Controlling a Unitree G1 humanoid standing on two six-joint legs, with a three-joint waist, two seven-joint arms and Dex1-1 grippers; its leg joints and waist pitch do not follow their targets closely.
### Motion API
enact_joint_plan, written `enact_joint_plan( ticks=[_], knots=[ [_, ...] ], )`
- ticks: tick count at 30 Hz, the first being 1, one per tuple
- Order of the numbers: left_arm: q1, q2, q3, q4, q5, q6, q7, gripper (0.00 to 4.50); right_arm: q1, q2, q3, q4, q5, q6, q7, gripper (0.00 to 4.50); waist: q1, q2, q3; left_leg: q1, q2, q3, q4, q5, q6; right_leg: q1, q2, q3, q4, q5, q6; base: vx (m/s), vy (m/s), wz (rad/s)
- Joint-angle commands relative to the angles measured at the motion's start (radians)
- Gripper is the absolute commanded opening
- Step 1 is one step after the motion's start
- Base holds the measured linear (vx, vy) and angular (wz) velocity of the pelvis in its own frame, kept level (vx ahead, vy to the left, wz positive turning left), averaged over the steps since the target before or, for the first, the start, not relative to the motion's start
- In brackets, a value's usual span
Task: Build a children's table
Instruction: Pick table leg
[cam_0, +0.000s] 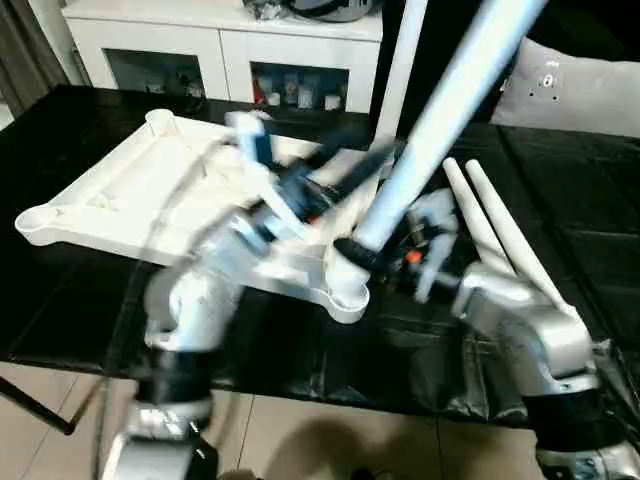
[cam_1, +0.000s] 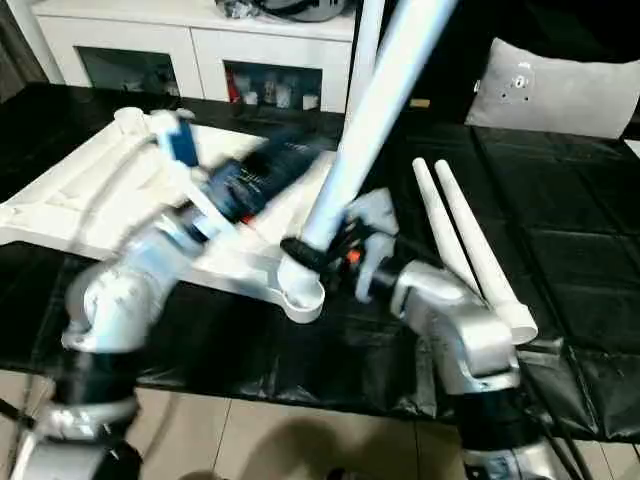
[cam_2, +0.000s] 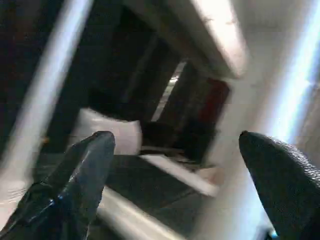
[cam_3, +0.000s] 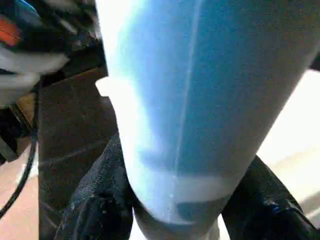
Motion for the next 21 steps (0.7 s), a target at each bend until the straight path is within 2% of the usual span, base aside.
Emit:
enact_joint_plan(
  ticks=[1, 2, 3, 6, 7, 8, 9, 10, 11, 12, 13, 15, 17, 18, 19, 20, 21],
  knots=[
    [-0.019, 0.04, -0.02, 0.059, 0.09, -0.04, 0.013, 4.5, 0.0, -0.011, -0.026, -0.01, -0.008, -0.01, -0.027, 1.87, 0.001, -0.006, -0.073, -0.006, 0.032, -0.002, -0.072, -0.033, 0.065, 0.079, -0.068, 0.042, -0.077, -0.412, -0.008, 0.0, 0.0, 0.0],
    [-0.019, 0.044, -0.023, 0.063, 0.097, -0.043, 0.013, 4.5, 0.0, -0.011, -0.027, -0.01, -0.009, -0.01, -0.029, 1.87, 0.0, -0.006, -0.074, -0.004, 0.032, -0.002, -0.072, -0.029, 0.061, 0.078, -0.067, 0.043, -0.073, -0.404, -0.001, 0.0, 0.0, 0.0],
    [-0.02, 0.101, -0.08, 0.111, 0.19, -0.089, -0.003, 4.5, 0.001, -0.017, -0.035, -0.006, -0.023, -0.015, -0.048, 1.87, 0.001, -0.01, -0.075, -0.003, 0.032, -0.003, -0.072, -0.027, 0.061, 0.078, -0.069, 0.043, -0.074, -0.402, 0.001, 0.0, 0.0, 0.0],
    [-0.014, 0.226, -0.209, 0.218, 0.348, -0.198, -0.1, 4.5, 0.007, -0.034, -0.049, -0.003, -0.049, -0.023, -0.08, 1.87, 0.001, -0.005, -0.074, 0.0, 0.033, -0.004, -0.075, -0.025, 0.053, 0.076, -0.07, 0.046, -0.071, -0.405, 0.023, 0.0, 0.0, 0.0],
    [-0.014, 0.234, -0.217, 0.23, 0.359, -0.209, -0.11, 4.5, 0.008, -0.036, -0.05, -0.003, -0.051, -0.022, -0.081, 1.87, 0.002, -0.004, -0.074, 0.0, 0.032, -0.006, -0.076, -0.022, 0.052, 0.074, -0.07, 0.046, -0.072, -0.404, 0.023, 0.0, 0.0, 0.0],
    [-0.015, 0.273, -0.257, 0.28, 0.401, -0.257, -0.168, 4.5, 0.014, -0.046, -0.055, -0.004, -0.054, -0.018, -0.082, 1.87, 0.001, 0.001, -0.076, 0.001, 0.035, -0.004, -0.076, -0.019, 0.045, 0.075, -0.073, 0.048, -0.067, -0.383, 0.007, 0.0, 0.0, 0.0],
    [-0.015, 0.293, -0.277, 0.304, 0.42, -0.28, -0.2, 4.5, 0.019, -0.051, -0.058, -0.005, -0.055, -0.016, -0.082, 1.87, 0.002, -0.003, -0.075, -0.001, 0.033, -0.005, -0.076, -0.02, 0.051, 0.076, -0.073, 0.049, -0.07, -0.378, 0.006, 0.0, 0.0, 0.0],
    [-0.017, 0.307, -0.292, 0.33, 0.437, -0.302, -0.23, 4.5, 0.023, -0.054, -0.061, -0.007, -0.054, -0.016, -0.08, 1.87, 0.002, 0.004, -0.076, 0.002, 0.037, -0.005, -0.077, -0.021, 0.045, 0.075, -0.076, 0.05, -0.065, -0.358, -0.012, 0.0, 0.0, 0.0],
    [-0.022, 0.322, -0.307, 0.355, 0.456, -0.319, -0.252, 4.5, 0.029, -0.058, -0.062, -0.009, -0.055, -0.017, -0.08, 1.87, 0.001, 0.003, -0.076, 0.001, 0.038, -0.005, -0.077, -0.022, 0.042, 0.077, -0.077, 0.05, -0.062, -0.346, -0.022, 0.0, 0.0, 0.0],
    [-0.029, 0.334, -0.323, 0.387, 0.479, -0.348, -0.277, 4.5, 0.035, -0.062, -0.062, -0.011, -0.057, -0.018, -0.08, 1.87, 0.002, 0.007, -0.077, 0.002, 0.039, -0.005, -0.077, -0.027, 0.037, 0.077, -0.079, 0.051, -0.059, -0.329, -0.042, 0.0, 0.0, 0.0],
    [-0.042, 0.349, -0.347, 0.43, 0.507, -0.386, -0.303, 4.22, 0.041, -0.066, -0.063, -0.012, -0.058, -0.017, -0.08, 1.87, 0.003, 0.005, -0.076, 0.001, 0.038, -0.005, -0.078, -0.029, 0.04, 0.077, -0.079, 0.05, -0.062, -0.327, -0.047, 0.0, 0.0, 0.0],
    [-0.064, 0.371, -0.383, 0.494, 0.539, -0.43, -0.351, 4.16, 0.051, -0.071, -0.064, -0.016, -0.058, -0.015, -0.08, 1.87, 0.003, 0.006, -0.075, 0.002, 0.037, -0.004, -0.079, -0.042, 0.039, 0.079, -0.079, 0.051, -0.064, -0.33, -0.051, 0.0, 0.0, 0.0],
    [-0.11, 0.386, -0.41, 0.6, 0.571, -0.485, -0.425, 3.9, 0.063, -0.077, -0.064, -0.025, -0.059, -0.012, -0.082, 1.87, 0.004, 0.005, -0.074, 0.002, 0.036, -0.004, -0.08, -0.056, 0.03, 0.081, -0.083, 0.051, -0.067, -0.356, -0.048, 0.0, 0.0, 0.0],
    [-0.118, 0.387, -0.412, 0.612, 0.574, -0.485, -0.433, 3.8, 0.062, -0.078, -0.065, -0.023, -0.06, -0.012, -0.081, 1.87, 0.005, 0.015, -0.074, 0.004, 0.037, -0.005, -0.08, -0.062, 0.023, 0.081, -0.085, 0.051, -0.065, -0.361, -0.053, 0.0, 0.0, 0.0],
    [-0.131, 0.387, -0.418, 0.636, 0.583, -0.499, -0.441, 3.8, 0.062, -0.079, -0.066, -0.022, -0.06, -0.012, -0.08, 1.87, 0.005, 0.015, -0.074, 0.004, 0.037, -0.005, -0.08, -0.062, 0.023, 0.081, -0.085, 0.051, -0.065, -0.361, -0.053, 0.0, 0.0, 0.0],
    [-0.142, 0.388, -0.424, 0.656, 0.59, -0.511, -0.45, 3.67, 0.062, -0.08, -0.067, -0.022, -0.06, -0.011, -0.079, 1.87, 0.003, 0.008, -0.075, 0.002, 0.039, -0.005, -0.08, -0.065, 0.017, 0.084, -0.085, 0.051, -0.063, -0.345, -0.066, 0.0, 0.0, 0.0],
    [-0.159, 0.387, -0.431, 0.686, 0.601, -0.526, -0.461, 3.67, 0.062, -0.082, -0.068, -0.022, -0.06, -0.011, -0.079, 1.87, 0.004, 0.008, -0.074, 0.002, 0.038, -0.005, -0.08, -0.067, 0.019, 0.083, -0.086, 0.051, -0.065, -0.348, -0.069, 0.0, 0.0, 0.0]
  ],
)
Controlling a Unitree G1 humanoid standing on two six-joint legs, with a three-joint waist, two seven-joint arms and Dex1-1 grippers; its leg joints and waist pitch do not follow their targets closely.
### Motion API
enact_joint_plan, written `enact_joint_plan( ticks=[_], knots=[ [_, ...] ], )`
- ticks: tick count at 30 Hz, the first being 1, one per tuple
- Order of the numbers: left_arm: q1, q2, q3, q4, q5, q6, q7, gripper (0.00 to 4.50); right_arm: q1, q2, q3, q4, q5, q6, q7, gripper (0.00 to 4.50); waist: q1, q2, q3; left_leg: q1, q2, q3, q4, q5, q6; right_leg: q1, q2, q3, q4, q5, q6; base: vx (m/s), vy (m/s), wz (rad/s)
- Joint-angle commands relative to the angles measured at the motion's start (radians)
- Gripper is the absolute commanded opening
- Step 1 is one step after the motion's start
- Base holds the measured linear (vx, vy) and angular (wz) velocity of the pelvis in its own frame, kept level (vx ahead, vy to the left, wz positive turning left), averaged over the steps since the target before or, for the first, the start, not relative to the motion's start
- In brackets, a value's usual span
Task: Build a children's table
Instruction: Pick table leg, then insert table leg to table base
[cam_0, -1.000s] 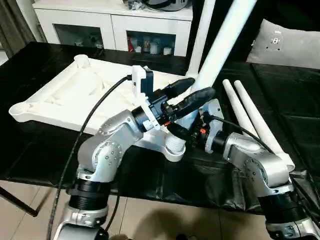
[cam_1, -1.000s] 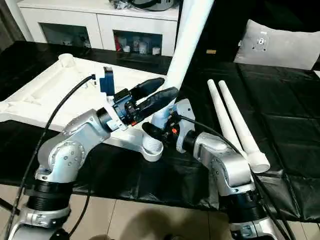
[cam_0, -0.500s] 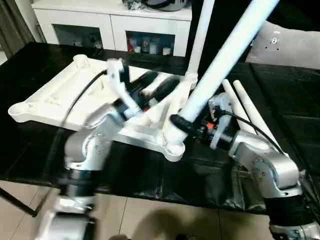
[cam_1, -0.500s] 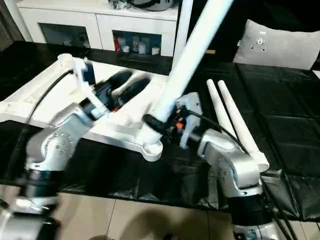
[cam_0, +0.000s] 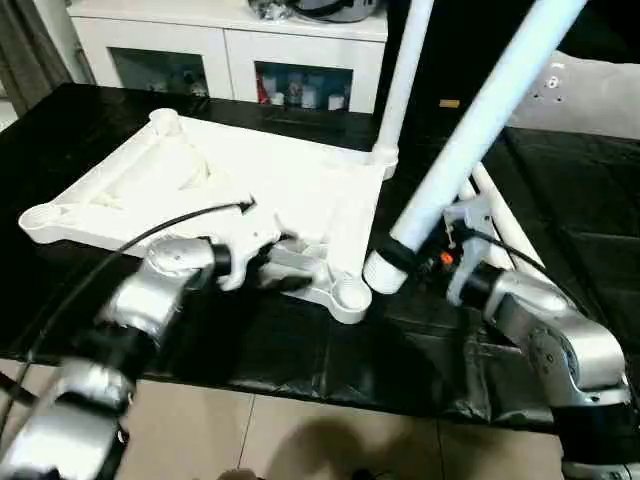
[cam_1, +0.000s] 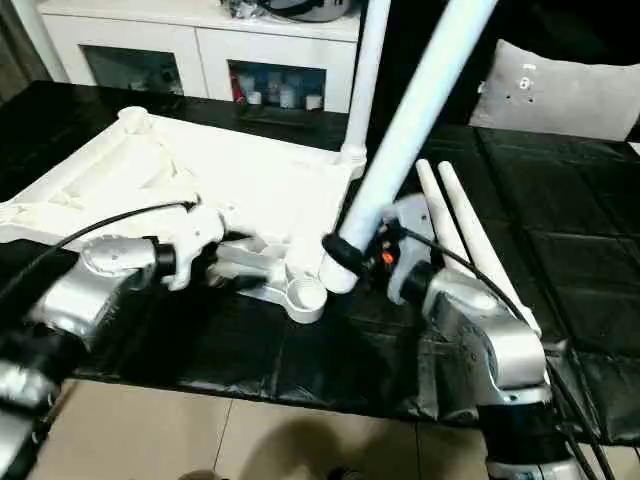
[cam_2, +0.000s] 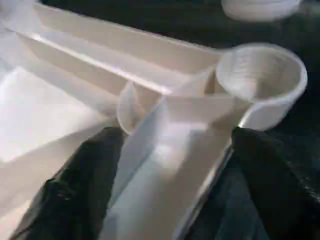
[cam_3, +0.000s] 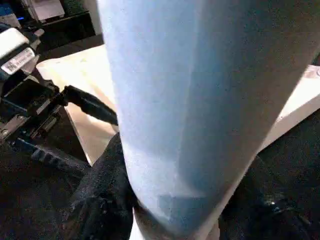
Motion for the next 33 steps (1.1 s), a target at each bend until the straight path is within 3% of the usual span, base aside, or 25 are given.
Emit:
enact_joint_plan(
  ticks=[1, 6, 11, 22, 27, 33],
  knots=[
    [-0.035, 0.002, -0.019, 0.051, 0.032, -0.037, -0.028, 3.46, -0.001, -0.013, -0.012, -0.022, -0.01, -0.007, -0.003, 1.87, 0.002, 0.009, -0.074, 0.001, 0.037, -0.003, -0.079, -0.072, 0.024, 0.083, -0.084, 0.051, -0.068, -0.356, -0.068, 0.0, 0.0, 0.0],
    [-0.09, -0.019, -0.053, 0.174, 0.092, -0.111, -0.041, 3.02, 0.004, -0.022, -0.009, -0.027, -0.011, -0.006, -0.001, 1.87, 0.003, 0.009, -0.072, 0.005, 0.038, -0.004, -0.08, -0.088, 0.023, 0.084, -0.085, 0.05, -0.072, -0.381, -0.068, 0.0, 0.0, 0.0],
    [-0.115, -0.033, -0.059, 0.232, 0.101, -0.133, -0.103, 2.68, 0.009, -0.028, -0.006, -0.031, -0.013, -0.004, -0.001, 1.87, -0.001, 0.008, -0.064, 0.016, 0.035, -0.004, -0.084, -0.148, 0.015, 0.085, -0.089, 0.043, -0.096, -0.528, -0.028, 0.0, 0.0, 0.0],
    [-0.129, -0.053, -0.066, 0.33, 0.156, -0.198, -0.11, 1.86, 0.017, -0.039, -0.001, -0.039, -0.012, 0.003, -0.003, 1.87, 0.001, 0.006, -0.069, 0.013, 0.041, -0.007, -0.085, -0.116, 0.025, 0.086, -0.09, 0.045, -0.085, -0.454, -0.053, 0.0, 0.0, 0.0],
    [-0.126, -0.04, -0.095, 0.329, 0.191, -0.172, -0.147, 1.5, 0.01, -0.04, 0.008, -0.033, -0.017, 0.004, -0.004, 1.87, 0.001, 0.001, -0.068, 0.012, 0.042, -0.006, -0.085, -0.107, 0.028, 0.087, -0.091, 0.047, -0.081, -0.441, -0.066, 0.0, 0.0, 0.0],
    [-0.1, -0.023, -0.112, 0.273, 0.202, -0.151, -0.237, 1.07, -0.002, -0.044, 0.013, -0.029, -0.021, 0.004, -0.001, 1.87, -0.001, 0.003, -0.068, 0.012, 0.042, -0.005, -0.086, -0.105, 0.026, 0.087, -0.094, 0.049, -0.081, -0.444, -0.071, 0.0, 0.0, 0.0]
  ],
)
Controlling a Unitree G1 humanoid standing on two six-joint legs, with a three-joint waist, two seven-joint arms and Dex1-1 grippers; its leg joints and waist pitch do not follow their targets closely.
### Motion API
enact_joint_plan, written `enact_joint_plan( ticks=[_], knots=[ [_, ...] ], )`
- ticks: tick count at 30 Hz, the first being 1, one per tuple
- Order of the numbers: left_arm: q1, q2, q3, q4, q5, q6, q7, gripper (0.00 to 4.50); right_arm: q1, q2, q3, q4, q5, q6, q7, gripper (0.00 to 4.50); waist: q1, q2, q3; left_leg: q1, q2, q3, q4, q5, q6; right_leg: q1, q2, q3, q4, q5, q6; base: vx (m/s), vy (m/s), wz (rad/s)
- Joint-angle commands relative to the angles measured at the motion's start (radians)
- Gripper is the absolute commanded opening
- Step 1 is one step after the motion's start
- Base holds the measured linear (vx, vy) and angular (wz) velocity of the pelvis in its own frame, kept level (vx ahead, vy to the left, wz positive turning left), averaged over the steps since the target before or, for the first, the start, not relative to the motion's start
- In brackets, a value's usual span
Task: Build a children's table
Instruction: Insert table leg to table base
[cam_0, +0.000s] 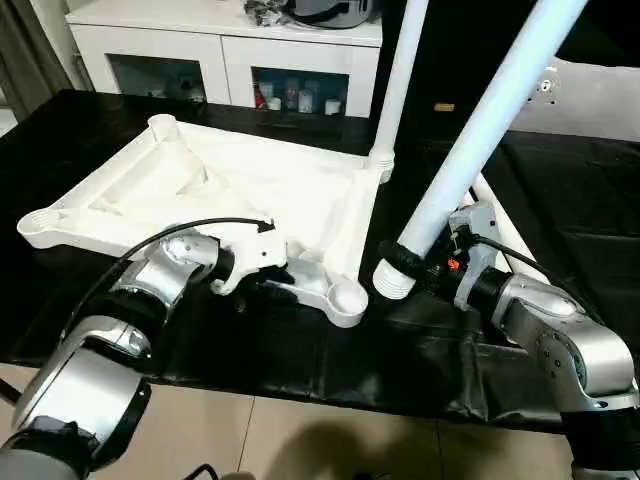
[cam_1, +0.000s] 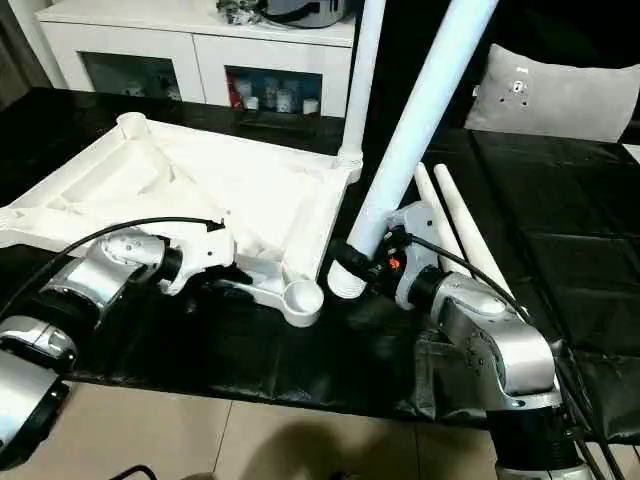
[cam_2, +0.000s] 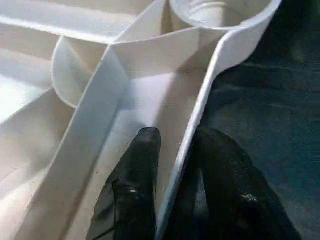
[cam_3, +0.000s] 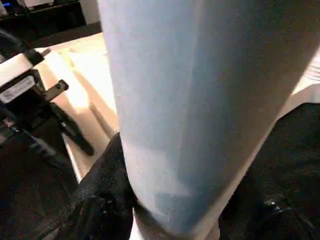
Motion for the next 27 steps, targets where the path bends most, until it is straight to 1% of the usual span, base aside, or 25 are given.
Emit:
enact_joint_plan(
  ticks=[1, 2, 4, 5, 6, 7, 9, 10, 11, 12, 13, 14, 15, 16, 17, 18, 19, 20, 21, 22, 23, 24, 25, 26, 27],
  knots=[
    [0.051, 0.017, -0.039, -0.052, 0.009, 0.044, -0.093, 1.02, -0.018, -0.007, 0.009, -0.019, -0.003, -0.002, -0.003, 1.87, 0.004, 0.0, -0.069, -0.003, 0.046, -0.007, -0.083, -0.101, 0.023, 0.073, -0.098, 0.053, -0.073, -0.435, -0.079, 0.0, 0.0, 0.0],
    [0.051, 0.017, -0.039, -0.053, 0.009, 0.045, -0.094, 0.81, -0.018, -0.007, 0.009, -0.019, -0.003, -0.002, -0.003, 1.87, 0.003, 0.001, -0.067, -0.004, 0.046, -0.006, -0.084, -0.101, 0.024, 0.071, -0.097, 0.054, -0.074, -0.436, -0.081, 0.0, 0.0, 0.0],
    [0.07, 0.019, -0.038, -0.087, -0.009, 0.061, -0.118, 0.68, -0.019, -0.005, 0.008, -0.016, -0.004, -0.004, -0.005, 1.87, 0.002, 0.003, -0.066, 0.0, 0.047, -0.005, -0.084, -0.116, 0.02, 0.068, -0.095, 0.053, -0.074, -0.439, -0.09, 0.0, 0.0, 0.0],
    [0.085, 0.018, -0.035, -0.113, -0.022, 0.075, -0.129, 0.63, -0.019, -0.004, 0.009, -0.015, -0.005, -0.005, -0.006, 1.87, 0.002, 0.001, -0.064, 0.0, 0.045, -0.004, -0.084, -0.12, 0.023, 0.068, -0.094, 0.053, -0.078, -0.447, -0.088, 0.0, 0.0, 0.0],
    [0.1, 0.015, -0.031, -0.135, -0.033, 0.098, -0.139, 0.63, -0.019, -0.002, 0.009, -0.015, -0.006, -0.005, -0.006, 1.87, 0.002, 0.002, -0.063, 0.0, 0.046, -0.004, -0.086, -0.124, 0.021, 0.069, -0.096, 0.053, -0.078, -0.454, -0.089, 0.0, 0.0, 0.0],
    [0.111, 0.014, -0.029, -0.152, -0.038, 0.121, -0.144, 0.45, -0.018, 0.0, 0.009, -0.014, -0.008, -0.006, -0.007, 1.87, 0.0, 0.0, -0.063, -0.001, 0.047, -0.005, -0.087, -0.128, 0.017, 0.072, -0.097, 0.053, -0.075, -0.46, -0.089, 0.0, 0.0, 0.0],
    [0.138, 0.01, -0.023, -0.186, -0.039, 0.152, -0.133, 0.39, -0.017, 0.004, 0.01, -0.016, -0.011, -0.003, -0.009, 1.87, -0.001, 0.0, -0.061, 0.003, 0.041, -0.002, -0.085, -0.139, 0.019, 0.07, -0.096, 0.051, -0.084, -0.505, -0.074, 0.0, 0.0, 0.0],
    [0.143, 0.008, -0.019, -0.193, -0.037, 0.166, -0.119, 0.31, -0.017, 0.005, 0.01, -0.016, -0.011, -0.002, -0.011, 1.87, 0.0, 0.002, -0.057, 0.006, 0.037, -0.001, -0.085, -0.151, 0.022, 0.067, -0.094, 0.048, -0.094, -0.553, -0.056, 0.0, 0.0, 0.0],
    [0.16, -0.007, 0.001, -0.214, -0.031, 0.212, -0.054, 0.31, -0.017, 0.008, 0.011, -0.015, -0.012, 0.0, -0.017, 1.87, -0.002, 0.001, -0.058, 0.008, 0.038, 0.0, -0.085, -0.156, 0.019, 0.067, -0.095, 0.048, -0.094, -0.566, -0.05, 0.0, 0.0, 0.0],
    [0.16, -0.007, 0.001, -0.214, -0.031, 0.212, -0.054, 0.23, -0.017, 0.008, 0.011, -0.015, -0.012, 0.0, -0.017, 1.87, -0.002, -0.001, -0.057, 0.01, 0.036, 0.0, -0.084, -0.158, 0.022, 0.065, -0.092, 0.045, -0.1, -0.588, -0.039, 0.0, 0.0, 0.0],
    [0.17, -0.023, 0.021, -0.225, -0.029, 0.256, 0.01, 0.16, -0.018, 0.011, 0.011, -0.011, -0.014, 0.001, -0.023, 1.87, -0.003, 0.0, -0.057, 0.011, 0.035, 0.0, -0.083, -0.16, 0.023, 0.065, -0.092, 0.044, -0.101, -0.599, -0.034, 0.0, 0.0, 0.0],
    [0.178, -0.047, 0.048, -0.228, -0.033, 0.317, 0.085, 0.15, -0.019, 0.014, 0.01, -0.006, -0.017, 0.003, -0.031, 1.87, -0.004, 0.001, -0.057, 0.01, 0.033, 0.0, -0.083, -0.164, 0.025, 0.065, -0.089, 0.04, -0.105, -0.614, -0.024, 0.0, 0.0, 0.0],
    [0.182, -0.058, 0.061, -0.231, -0.036, 0.351, 0.121, 0.13, -0.019, 0.016, 0.01, -0.005, -0.019, 0.003, -0.035, 1.87, -0.006, 0.003, -0.056, 0.013, 0.033, 0.0, -0.081, -0.173, 0.028, 0.063, -0.088, 0.034, -0.109, -0.629, -0.019, 0.0, 0.0, 0.0],
    [0.197, -0.067, 0.072, -0.255, -0.037, 0.398, 0.151, 0.09, -0.02, 0.018, 0.008, -0.002, -0.02, 0.005, -0.041, 1.87, -0.008, 0.003, -0.058, 0.012, 0.032, -0.002, -0.081, -0.177, 0.028, 0.067, -0.089, 0.031, -0.11, -0.637, -0.011, 0.0, 0.0, 0.0],
    [0.201, -0.068, 0.073, -0.262, -0.037, 0.407, 0.155, 0.07, -0.02, 0.018, 0.008, -0.001, -0.02, 0.005, -0.042, 1.87, -0.011, 0.004, -0.058, 0.008, 0.031, -0.003, -0.082, -0.177, 0.032, 0.068, -0.088, 0.028, -0.113, -0.638, -0.008, 0.0, 0.0, 0.0],
    [0.216, -0.069, 0.073, -0.288, -0.033, 0.437, 0.166, 0.05, -0.022, 0.019, 0.006, 0.003, -0.021, 0.005, -0.043, 1.87, -0.019, 0.003, -0.06, 0.004, 0.034, -0.007, -0.085, -0.182, 0.032, 0.075, -0.089, 0.023, -0.114, -0.629, 0.001, 0.0, 0.0, 0.0],
    [0.227, -0.07, 0.071, -0.304, -0.026, 0.448, 0.178, 0.04, -0.024, 0.019, 0.006, 0.008, -0.023, 0.004, -0.044, 1.87, -0.031, 0.004, -0.06, 0.001, 0.035, -0.01, -0.087, -0.187, 0.035, 0.075, -0.088, 0.021, -0.115, -0.612, 0.002, 0.0, 0.0, 0.0],
    [0.248, -0.083, 0.082, -0.339, -0.018, 0.49, 0.219, 0.02, -0.029, 0.017, 0.005, 0.017, -0.027, 0.002, -0.046, 1.87, -0.039, 0.003, -0.06, 0.005, 0.032, -0.007, -0.083, -0.197, 0.04, 0.072, -0.087, 0.017, -0.118, -0.616, 0.002, 0.0, 0.0, 0.0],
    [0.255, -0.092, 0.089, -0.353, -0.019, 0.501, 0.239, 0.0, -0.032, 0.017, 0.004, 0.021, -0.029, 0.002, -0.047, 1.87, -0.044, 0.002, -0.059, 0.006, 0.03, -0.006, -0.081, -0.203, 0.043, 0.07, -0.087, 0.015, -0.121, -0.622, 0.001, 0.0, 0.0, 0.0],
    [0.261, -0.1, 0.095, -0.367, -0.021, 0.51, 0.254, 0.0, -0.034, 0.016, 0.003, 0.024, -0.03, 0.002, -0.048, 1.87, -0.049, 0.0, -0.057, 0.007, 0.022, -0.003, -0.074, -0.208, 0.051, 0.068, -0.085, 0.006, -0.13, -0.655, 0.013, 0.0, 0.0, 0.0],
    [0.265, -0.103, 0.097, -0.375, -0.023, 0.513, 0.259, 0.0, -0.034, 0.016, 0.003, 0.025, -0.03, 0.002, -0.048, 1.87, -0.05, 0.0, -0.058, 0.009, 0.02, -0.002, -0.072, -0.208, 0.055, 0.067, -0.086, 0.002, -0.134, -0.668, 0.019, 0.0, 0.0, 0.0],
    [0.272, -0.109, 0.101, -0.391, -0.027, 0.51, 0.265, 0.0, -0.035, 0.016, 0.003, 0.026, -0.031, 0.001, -0.048, 1.87, -0.052, 0.001, -0.057, 0.008, 0.019, -0.002, -0.071, -0.212, 0.061, 0.067, -0.086, -0.009, -0.141, -0.685, 0.035, 0.0, 0.0, 0.0],
    [0.287, -0.117, 0.104, -0.421, -0.038, 0.48, 0.264, 0.0, -0.036, 0.016, 0.005, 0.028, -0.032, 0.0, -0.048, 1.87, -0.052, 0.004, -0.057, 0.014, 0.019, -0.003, -0.069, -0.223, 0.06, 0.062, -0.086, -0.016, -0.146, -0.696, 0.047, 0.0, 0.0, 0.0],
    [0.298, -0.122, 0.106, -0.443, -0.045, 0.458, 0.264, 0.0, -0.037, 0.015, 0.006, 0.029, -0.032, -0.001, -0.048, 1.87, -0.054, 0.005, -0.058, 0.013, 0.021, -0.005, -0.069, -0.227, 0.059, 0.063, -0.087, -0.019, -0.146, -0.69, 0.048, 0.0, 0.0, 0.0],
    [0.312, -0.122, 0.1, -0.47, -0.049, 0.423, 0.259, 0.0, -0.038, 0.014, 0.007, 0.031, -0.034, -0.003, -0.047, 1.87, -0.055, 0.014, -0.059, 0.012, 0.029, -0.009, -0.075, -0.234, 0.061, 0.069, -0.089, -0.024, -0.146, -0.662, 0.042, 0.0, 0.0, 0.0]
  ],
)
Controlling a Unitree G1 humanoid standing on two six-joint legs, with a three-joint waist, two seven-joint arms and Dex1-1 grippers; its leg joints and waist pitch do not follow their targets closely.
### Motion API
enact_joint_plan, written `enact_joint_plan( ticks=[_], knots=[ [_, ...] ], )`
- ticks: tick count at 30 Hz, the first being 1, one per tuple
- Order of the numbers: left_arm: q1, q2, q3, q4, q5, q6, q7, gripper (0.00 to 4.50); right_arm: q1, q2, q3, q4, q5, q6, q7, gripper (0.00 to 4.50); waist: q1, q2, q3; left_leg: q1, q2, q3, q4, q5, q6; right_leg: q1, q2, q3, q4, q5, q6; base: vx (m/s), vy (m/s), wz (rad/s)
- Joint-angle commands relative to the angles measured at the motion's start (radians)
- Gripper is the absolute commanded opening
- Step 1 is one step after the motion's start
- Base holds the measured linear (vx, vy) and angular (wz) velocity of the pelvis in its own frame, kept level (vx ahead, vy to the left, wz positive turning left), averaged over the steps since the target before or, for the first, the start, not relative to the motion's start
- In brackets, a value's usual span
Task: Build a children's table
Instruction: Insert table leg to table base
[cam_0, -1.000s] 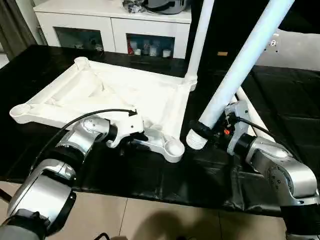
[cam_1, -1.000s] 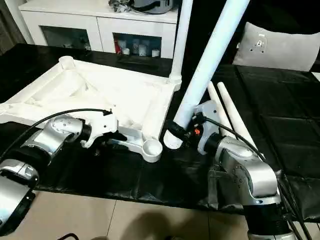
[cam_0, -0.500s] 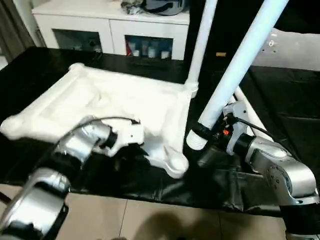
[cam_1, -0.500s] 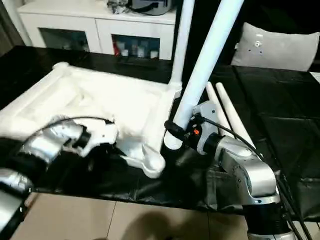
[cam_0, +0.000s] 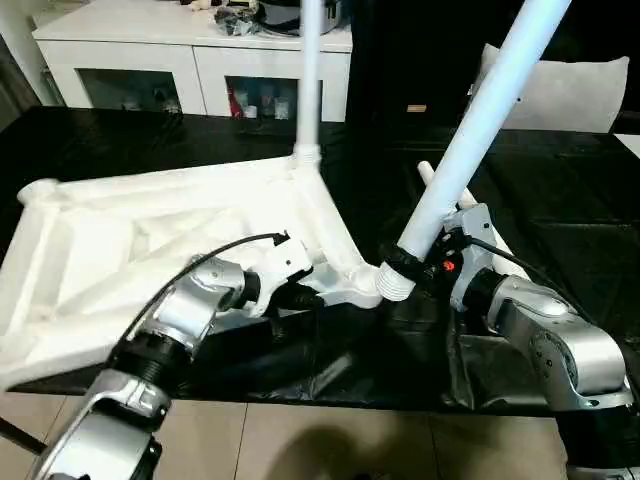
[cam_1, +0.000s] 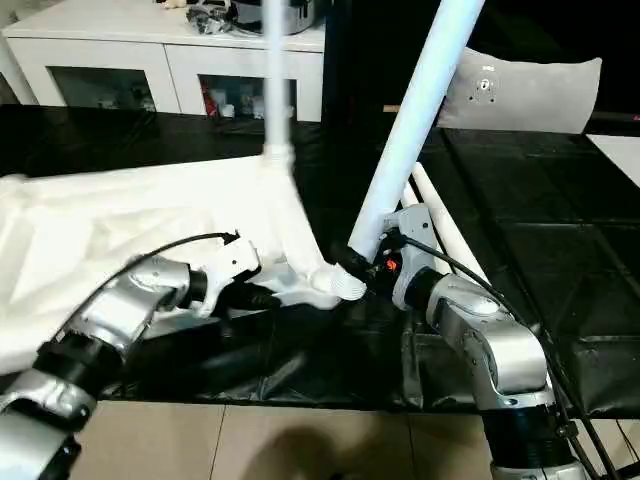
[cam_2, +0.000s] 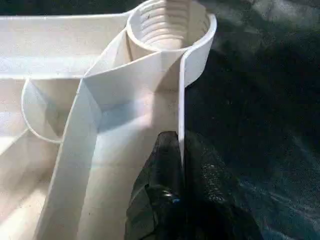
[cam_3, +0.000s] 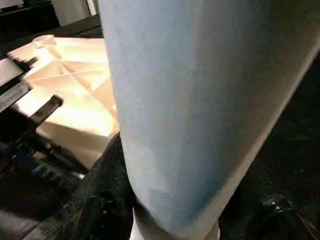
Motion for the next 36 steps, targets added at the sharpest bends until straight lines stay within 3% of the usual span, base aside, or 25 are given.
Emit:
enact_joint_plan(
  ticks=[1, 3, 4, 5, 6, 8, 9, 10, 14, 20, 27, 36],
  knots=[
    [0.054, 0.006, -0.023, -0.015, -0.001, -0.064, 0.002, 0.0, -0.02, -0.006, -0.004, -0.007, -0.012, -0.006, -0.004, 1.87, 0.0, 0.004, -0.055, -0.006, 0.036, -0.013, -0.073, -0.231, 0.065, 0.056, -0.076, 0.018, -0.107, -0.593, 0.025, 0.0, 0.0, 0.0],
    [0.092, 0.032, -0.063, -0.072, 0.013, -0.202, -0.035, 0.0, -0.021, -0.012, 0.002, -0.001, -0.016, -0.015, 0.008, 1.87, 0.0, 0.006, -0.053, -0.011, 0.049, -0.018, -0.084, -0.253, 0.061, 0.058, -0.08, 0.021, -0.097, -0.546, 0.01, 0.0, 0.0, 0.0],
    [0.095, 0.035, -0.067, -0.079, 0.018, -0.219, -0.034, 0.0, -0.022, -0.012, 0.003, 0.001, -0.017, -0.017, 0.01, 1.87, 0.004, 0.004, -0.053, 0.007, 0.042, -0.009, -0.078, -0.264, 0.055, 0.047, -0.081, 0.025, -0.102, -0.56, 0.002, 0.0, 0.0, 0.0],
    [0.095, 0.037, -0.07, -0.08, 0.021, -0.219, -0.034, 0.0, -0.022, -0.013, 0.004, 0.003, -0.017, -0.018, 0.012, 1.87, 0.005, 0.003, -0.054, 0.008, 0.038, -0.006, -0.077, -0.255, 0.056, 0.047, -0.083, 0.027, -0.101, -0.561, -0.004, 0.0, 0.0, 0.0],
    [0.093, 0.043, -0.076, -0.09, 0.023, -0.193, -0.045, 0.0, -0.026, -0.017, 0.009, 0.009, -0.015, -0.017, 0.026, 1.87, 0.013, 0.001, -0.057, -0.001, 0.036, -0.005, -0.079, -0.214, 0.061, 0.056, -0.085, 0.031, -0.094, -0.545, -0.009, 0.0, 0.0, 0.0],
    [0.087, 0.049, -0.082, -0.098, 0.023, -0.153, -0.061, 0.0, -0.032, -0.025, 0.02, 0.016, -0.013, -0.018, 0.05, 1.87, 0.024, 0.001, -0.06, 0.0, 0.044, -0.002, -0.081, -0.165, 0.066, 0.053, -0.086, 0.041, -0.083, -0.492, -0.033, 0.0, 0.0, 0.0],
    [0.086, 0.051, -0.082, -0.101, 0.024, -0.144, -0.065, 0.0, -0.035, -0.029, 0.025, 0.019, -0.013, -0.02, 0.06, 1.87, 0.03, 0.002, -0.061, -0.008, 0.046, -0.003, -0.082, -0.135, 0.068, 0.058, -0.086, 0.044, -0.072, -0.458, -0.046, 0.0, 0.0, 0.0],
    [0.084, 0.052, -0.081, -0.098, 0.025, -0.145, -0.065, 0.0, -0.04, -0.034, 0.033, 0.023, -0.015, -0.026, 0.076, 1.87, 0.036, -0.003, -0.065, -0.009, 0.049, -0.003, -0.081, -0.107, 0.071, 0.06, -0.088, 0.049, -0.062, -0.419, -0.059, 0.0, 0.0, 0.0],
    [0.079, 0.05, -0.076, -0.084, 0.022, -0.174, -0.057, 0.0, -0.052, -0.047, 0.052, 0.03, -0.015, -0.04, 0.122, 1.87, 0.046, -0.005, -0.069, -0.019, 0.047, -0.001, -0.077, -0.036, 0.088, 0.063, -0.086, 0.055, -0.04, -0.309, -0.095, 0.0, 0.0, 0.0],
    [0.082, 0.048, -0.072, -0.081, 0.021, -0.25, -0.045, 0.0, -0.059, -0.046, 0.074, 0.042, -0.012, -0.067, 0.183, 1.87, 0.06, -0.006, -0.062, -0.012, 0.044, 0.003, -0.081, -0.095, 0.065, 0.058, -0.084, 0.051, -0.057, -0.447, -0.035, 0.0, 0.0, 0.0],
    [0.074, 0.069, -0.082, -0.052, 0.049, -0.328, -0.038, 0.0, -0.058, -0.08, 0.134, 0.065, -0.077, -0.083, 0.204, 1.87, 0.062, -0.008, -0.062, -0.013, 0.046, 0.003, -0.081, -0.092, 0.062, 0.057, -0.085, 0.053, -0.054, -0.436, -0.031, 0.0, 0.0, 0.0],
    [0.073, 0.079, -0.079, -0.032, 0.034, -0.369, -0.061, 0.0, -0.058, -0.084, 0.132, 0.072, -0.078, -0.057, 0.198, 1.87, 0.061, -0.009, -0.062, -0.01, 0.044, 0.005, -0.081, -0.096, 0.059, 0.055, -0.084, 0.052, -0.058, -0.455, -0.022, 0.0, 0.0, 0.0]
  ],
)
